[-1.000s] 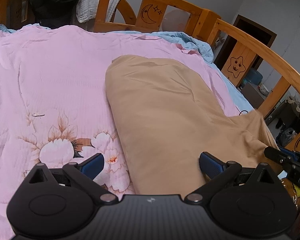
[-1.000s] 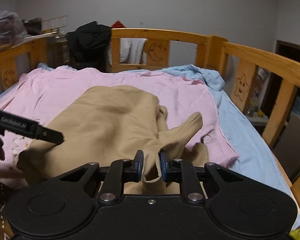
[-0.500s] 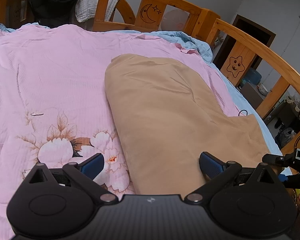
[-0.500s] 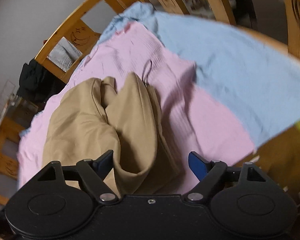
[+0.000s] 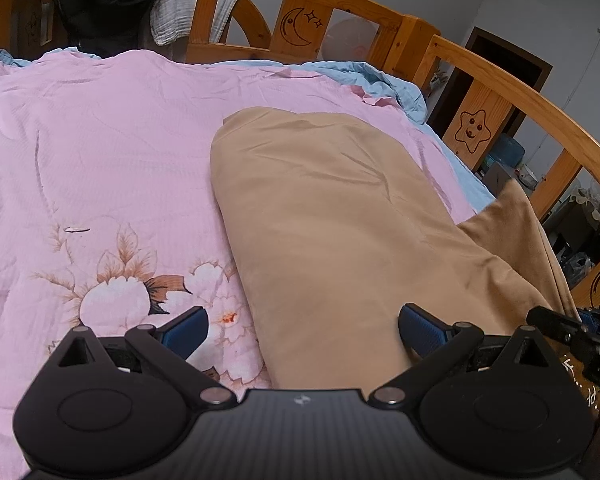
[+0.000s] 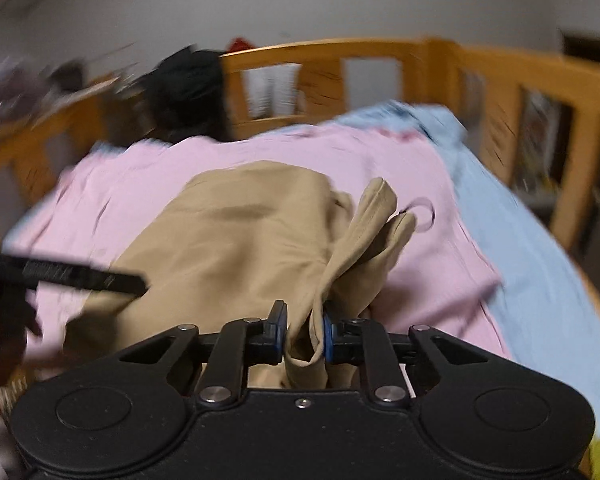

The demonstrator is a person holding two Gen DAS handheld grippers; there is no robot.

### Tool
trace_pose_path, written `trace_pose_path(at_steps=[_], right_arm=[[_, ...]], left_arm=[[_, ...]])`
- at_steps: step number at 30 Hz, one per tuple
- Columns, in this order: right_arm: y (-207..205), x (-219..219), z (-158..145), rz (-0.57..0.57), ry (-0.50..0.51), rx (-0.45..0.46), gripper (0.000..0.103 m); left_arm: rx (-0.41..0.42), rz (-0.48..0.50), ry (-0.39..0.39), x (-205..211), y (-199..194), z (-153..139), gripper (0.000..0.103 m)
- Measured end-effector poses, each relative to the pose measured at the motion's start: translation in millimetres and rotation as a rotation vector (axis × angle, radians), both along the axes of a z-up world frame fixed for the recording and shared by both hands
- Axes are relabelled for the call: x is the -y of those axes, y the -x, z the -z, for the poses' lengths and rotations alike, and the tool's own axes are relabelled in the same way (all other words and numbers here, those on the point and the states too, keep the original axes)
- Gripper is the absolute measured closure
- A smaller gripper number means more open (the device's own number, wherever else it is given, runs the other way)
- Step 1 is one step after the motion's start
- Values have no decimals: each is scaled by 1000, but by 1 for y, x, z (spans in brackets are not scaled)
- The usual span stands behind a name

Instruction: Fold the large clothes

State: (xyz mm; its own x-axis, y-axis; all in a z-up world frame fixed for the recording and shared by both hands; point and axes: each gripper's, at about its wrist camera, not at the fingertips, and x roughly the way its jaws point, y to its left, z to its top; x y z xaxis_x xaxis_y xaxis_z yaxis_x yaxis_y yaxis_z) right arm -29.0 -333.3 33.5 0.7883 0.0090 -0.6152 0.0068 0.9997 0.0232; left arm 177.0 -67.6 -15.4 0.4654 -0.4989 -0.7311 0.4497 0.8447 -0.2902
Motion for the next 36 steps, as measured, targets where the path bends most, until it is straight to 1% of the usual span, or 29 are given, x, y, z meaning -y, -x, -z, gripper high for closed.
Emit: trace_pose_path(at_steps=[3,6,7,8,9,10,12,13,15,16,18,22,23,25,30,33,36], right_arm=[[-1,-4,0,-20,16,5,84],[-5,6,-1,9,-37,-10,82],[-8,12,0,17,-83,-22,75],[-12,21,2,20,-140,-37,70],[-15,32,4,28,-199,-53,60],[-19,42,7,48,-246,-65,56],[-25,58,8,83,-307,-89,56],[-28,67,10,97,-344,-105,51],[-35,83,13,118,-426,-127,50],[-39,90,14,121,-449,-135,42],[-48,100,13,120,-452,-124,30],[-72,123,17,99,-462,-117,24],[-79,128,20,81,-462,-117,23],[-94,138,27,32,-476,-105,17],[-133,154,41,-97,-525,-87,11],[-153,151,54,-150,-534,-122,9],[-167,143,71,-182,-546,-184,9]], left_arm=[[-1,-1,1,0,0,0,0],[-1,0,0,0,-1,0,0],[-1,1,-1,0,-1,0,0],[-1,1,-1,0,-1,1,0],[-2,1,-1,0,-1,1,0],[-3,1,-2,0,-1,0,0],[-4,4,-5,1,-2,0,0],[-3,5,-8,1,-2,-1,0],[-2,8,-14,2,-2,-1,0],[-3,11,-17,3,-3,-2,0],[-5,17,-22,4,-4,-3,0],[-12,24,-24,5,-7,-3,0],[-14,24,-23,6,-8,-2,0],[-18,21,-20,6,-10,-2,0],[-40,10,-14,8,-17,0,0],[-44,20,-21,12,-20,2,0],[-45,29,-25,16,-22,3,0]])
